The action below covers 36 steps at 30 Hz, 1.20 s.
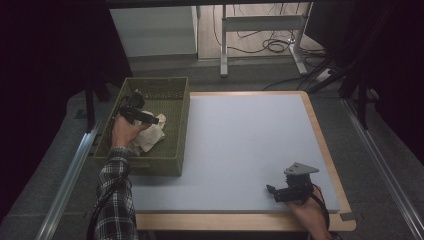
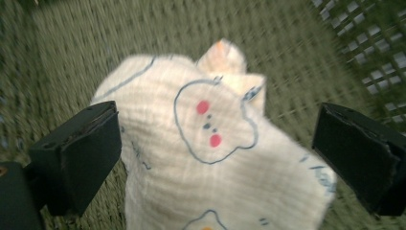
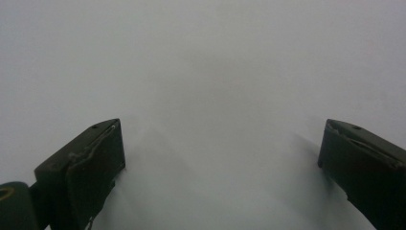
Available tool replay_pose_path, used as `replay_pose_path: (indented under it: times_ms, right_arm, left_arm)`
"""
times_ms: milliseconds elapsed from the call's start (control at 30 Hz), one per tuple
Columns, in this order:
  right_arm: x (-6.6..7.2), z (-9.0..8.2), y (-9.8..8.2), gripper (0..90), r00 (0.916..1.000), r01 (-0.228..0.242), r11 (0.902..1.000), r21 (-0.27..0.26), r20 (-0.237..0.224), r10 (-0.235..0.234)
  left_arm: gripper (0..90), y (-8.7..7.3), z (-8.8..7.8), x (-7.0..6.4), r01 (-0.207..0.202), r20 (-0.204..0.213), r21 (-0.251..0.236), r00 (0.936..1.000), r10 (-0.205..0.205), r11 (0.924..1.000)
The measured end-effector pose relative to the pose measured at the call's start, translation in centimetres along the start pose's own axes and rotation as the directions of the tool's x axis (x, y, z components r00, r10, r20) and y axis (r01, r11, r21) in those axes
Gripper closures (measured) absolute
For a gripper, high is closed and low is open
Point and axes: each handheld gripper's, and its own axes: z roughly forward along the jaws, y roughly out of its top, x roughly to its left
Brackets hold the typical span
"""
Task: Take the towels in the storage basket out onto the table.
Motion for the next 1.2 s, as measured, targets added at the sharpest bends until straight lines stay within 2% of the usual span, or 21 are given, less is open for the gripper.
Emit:
replay_pose_path:
  times_ms: [67,100,133,167,267,333,367,400,433,467,500,567,667,733,767,800,833,900,967,1067,1200]
  right_arm:
    - [0.0,0.0,0.0,2.1,1.0000,0.000,1.0000,0.000,0.000,0.000]
    - [0.0,0.0,0.0,2.1,1.0000,0.000,1.0000,0.000,0.000,0.000]
    - [0.0,0.0,0.0,2.1,1.0000,0.000,1.0000,0.000,0.000,0.000]
    - [0.0,0.0,0.0,2.1,1.0000,0.000,1.0000,0.000,0.000,0.000]
    - [0.0,0.0,0.0,2.1,1.0000,0.000,1.0000,0.000,0.000,0.000]
    - [0.0,0.0,0.0,2.0,1.0000,0.000,1.0000,0.000,0.000,0.000]
    - [0.0,0.0,0.0,2.0,1.0000,0.000,1.0000,0.000,0.000,0.000]
    - [0.0,0.0,0.0,2.1,1.0000,0.000,1.0000,0.000,0.000,0.000]
    - [0.0,0.0,0.0,2.1,1.0000,0.000,1.0000,0.000,0.000,0.000]
    - [0.0,0.0,0.0,2.1,1.0000,0.000,1.0000,0.000,0.000,0.000]
    - [0.0,0.0,0.0,2.1,1.0000,0.000,1.0000,0.000,0.000,0.000]
    - [0.0,0.0,0.0,2.1,1.0000,0.000,1.0000,0.000,0.000,0.000]
    - [0.0,0.0,0.0,2.1,1.0000,0.000,1.0000,0.000,0.000,0.000]
    - [0.0,0.0,0.0,2.1,1.0000,0.000,1.0000,0.000,0.000,0.000]
    - [0.0,0.0,0.0,2.1,1.0000,0.000,1.0000,0.000,0.000,0.000]
    - [0.0,0.0,0.0,2.1,1.0000,0.000,1.0000,0.000,0.000,0.000]
    - [0.0,0.0,0.0,2.1,1.0000,0.000,1.0000,0.000,0.000,0.000]
    - [0.0,0.0,0.0,2.1,1.0000,0.000,1.0000,0.000,0.000,0.000]
    - [0.0,0.0,0.0,2.1,1.0000,0.000,1.0000,0.000,0.001,0.000]
    - [0.0,0.0,0.0,2.0,1.0000,0.000,1.0000,0.000,0.000,0.000]
    - [0.0,0.0,0.0,2.1,1.0000,-0.001,1.0000,0.000,0.001,0.001]
  left_arm:
    - [4.2,-0.1,0.9,0.3,0.004,-0.002,0.054,1.0000,-0.003,0.9986]
    - [4.2,-0.1,0.9,0.3,0.004,-0.002,0.054,1.0000,-0.003,0.9986]
    - [4.4,-0.1,1.5,0.5,0.009,-0.010,0.096,0.9999,-0.008,0.9953]
    - [4.8,-0.1,1.5,0.5,0.009,-0.010,0.096,0.9999,-0.008,0.9953]
    - [6.4,-0.2,2.0,0.7,0.035,-0.022,0.161,0.9993,-0.032,0.9863]
    - [12.2,-0.4,2.4,0.8,0.044,-0.026,0.193,0.9989,-0.040,0.9801]
    - [15.6,-0.4,2.4,0.8,0.044,-0.026,0.193,0.9989,-0.040,0.9801]
    - [21.2,-0.5,2.7,0.6,0.038,-0.020,0.230,0.9992,-0.034,0.9724]
    - [30.1,-0.5,2.7,0.6,0.038,-0.020,0.230,0.9992,-0.034,0.9724]
    - [36.8,-0.7,3.2,0.1,-0.015,-0.032,0.306,0.9991,0.026,0.9520]
    - [43.5,-0.7,3.3,-0.2,-0.038,-0.024,0.324,0.9985,0.048,0.9453]
    - [60.7,-0.7,3.1,-0.4,-0.045,0.015,0.319,0.9990,0.043,0.9466]
    - [74.2,-0.7,2.9,-0.5,-0.059,0.024,0.321,0.9982,0.054,0.9452]
    - [76.4,-0.7,2.5,-0.5,-0.053,0.007,0.298,0.9986,0.053,0.9530]
    - [76.7,-0.7,2.5,-0.5,-0.053,0.007,0.298,0.9986,0.053,0.9530]
    - [76.8,-0.7,1.8,-0.4,-0.033,-0.009,0.250,0.9993,0.036,0.9677]
    - [76.8,-0.7,1.8,-0.4,-0.033,-0.009,0.250,0.9993,0.036,0.9677]
    - [76.8,-0.6,0.4,-0.2,-0.025,-0.003,0.167,0.9997,0.026,0.9856]
    - [76.6,-0.6,-0.1,-0.3,-0.030,0.003,0.147,0.9996,0.030,0.9887]
    - [76.5,-0.4,-1.9,-0.5,-0.039,0.007,0.073,0.9992,0.038,0.9966]
    - [76.3,-0.5,-3.6,-0.6,-0.036,0.016,-0.016,0.9992,0.036,0.9992]
